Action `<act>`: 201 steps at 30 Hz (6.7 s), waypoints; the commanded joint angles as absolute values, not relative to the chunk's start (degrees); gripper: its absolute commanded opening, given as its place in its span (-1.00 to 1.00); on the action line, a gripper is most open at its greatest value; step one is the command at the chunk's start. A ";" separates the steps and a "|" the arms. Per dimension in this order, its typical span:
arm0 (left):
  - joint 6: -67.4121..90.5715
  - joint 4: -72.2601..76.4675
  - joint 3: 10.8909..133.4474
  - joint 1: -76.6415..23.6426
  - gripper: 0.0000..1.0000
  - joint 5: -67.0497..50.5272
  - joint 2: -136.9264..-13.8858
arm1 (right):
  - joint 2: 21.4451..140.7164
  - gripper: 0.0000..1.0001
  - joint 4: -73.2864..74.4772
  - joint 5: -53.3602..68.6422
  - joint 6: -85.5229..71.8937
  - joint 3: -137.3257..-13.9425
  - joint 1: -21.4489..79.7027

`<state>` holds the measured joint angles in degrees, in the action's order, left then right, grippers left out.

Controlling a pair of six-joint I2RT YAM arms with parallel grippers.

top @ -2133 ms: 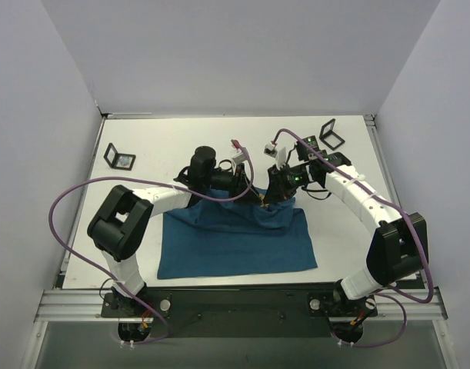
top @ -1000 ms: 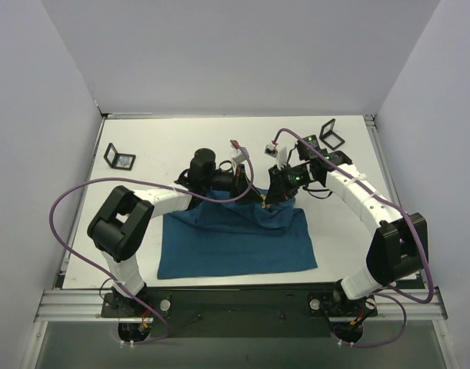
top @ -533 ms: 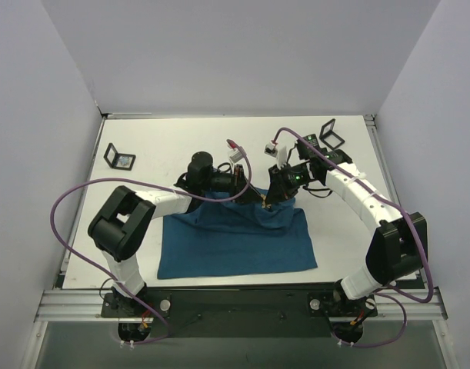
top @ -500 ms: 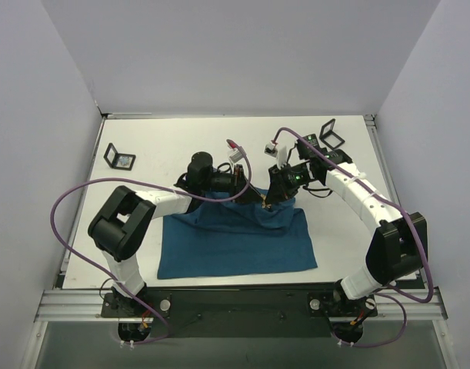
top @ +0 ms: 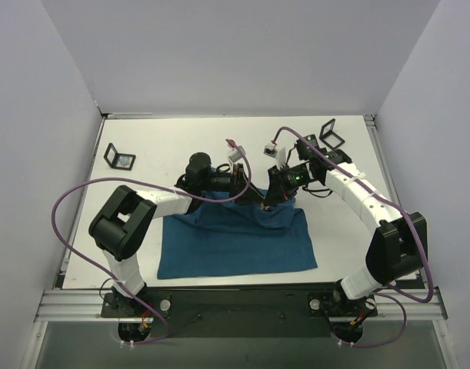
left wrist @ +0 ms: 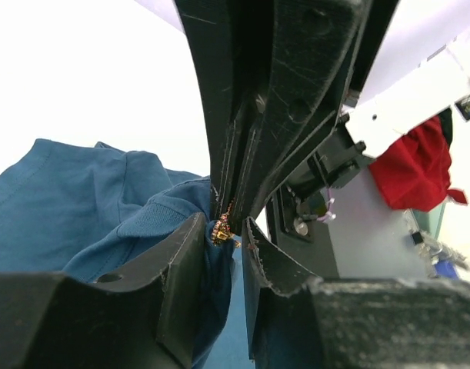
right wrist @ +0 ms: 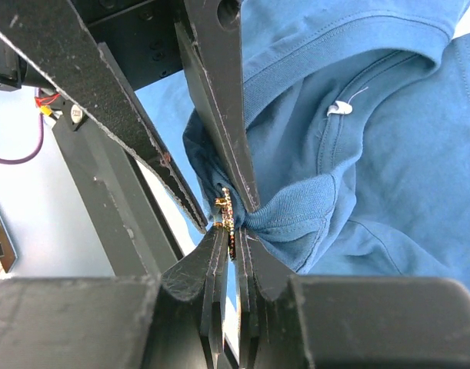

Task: Remove the brooch from the garment
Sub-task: Open the brooch over the flattened clothing, then remove the brooch from the flattened clothing.

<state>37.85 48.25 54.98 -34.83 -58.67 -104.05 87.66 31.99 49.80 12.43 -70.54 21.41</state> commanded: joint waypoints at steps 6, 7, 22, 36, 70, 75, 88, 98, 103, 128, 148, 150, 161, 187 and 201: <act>26.99 43.25 58.27 -35.34 -0.30 -68.72 -100.28 | 88.86 -1.00 29.53 53.00 12.92 -72.60 19.34; 26.29 42.72 58.36 -35.25 -0.30 -68.90 -100.11 | 88.86 -1.00 29.79 53.35 13.01 -72.68 19.25; 29.52 48.95 57.57 -34.63 -0.35 -72.33 -100.63 | 90.53 -1.00 32.78 57.74 14.33 -74.27 18.98; 27.95 48.43 57.31 -34.45 -0.41 -73.04 -100.81 | 91.58 -1.00 34.98 60.21 15.38 -75.32 18.63; 27.06 46.47 56.95 -36.30 -0.46 -67.94 -100.02 | 92.55 -1.00 36.65 61.00 15.56 -76.64 19.16; 35.49 54.49 56.25 -36.74 -0.45 -67.41 -101.51 | 92.46 -1.00 36.56 60.03 15.56 -76.55 19.16; 44.20 66.77 55.55 -37.09 -0.28 -70.22 -102.74 | 92.55 -1.00 36.56 59.15 15.73 -76.55 19.07; 40.72 62.34 55.11 -33.58 0.02 -72.25 -101.25 | 90.44 -1.00 36.47 52.65 14.24 -77.87 17.58; 17.35 35.94 56.59 -33.57 0.06 -68.92 -98.36 | 90.09 -1.00 36.47 50.63 13.27 -78.75 17.58; 2.99 18.81 60.21 -36.39 -1.00 -59.06 -99.76 | 89.82 -1.00 34.37 38.59 11.60 -79.19 21.45; 5.27 20.04 60.65 -34.81 -1.00 -58.97 -98.44 | 100.90 -1.00 28.30 26.90 3.43 -90.79 21.45; 5.27 20.04 60.64 -34.63 -1.00 -58.63 -98.35 | 101.95 -1.00 28.13 28.29 2.29 -92.37 20.83; 6.94 21.62 59.33 -30.59 -1.00 -48.61 -97.21 | 99.76 -1.00 31.90 34.80 2.81 -93.78 17.32; 34.55 51.17 58.09 -23.56 -0.04 -64.34 -97.03 | 98.61 -1.00 9.15 72.15 -17.66 -78.23 8.17; 39.95 53.22 64.78 -25.84 -0.03 -62.66 -105.02 | 96.59 -1.00 -25.54 76.73 -45.12 -68.65 7.91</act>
<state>33.76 45.76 63.16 -24.69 -61.93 -102.52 99.50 -8.71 71.66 -31.73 -71.13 8.05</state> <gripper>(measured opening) 0.483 0.065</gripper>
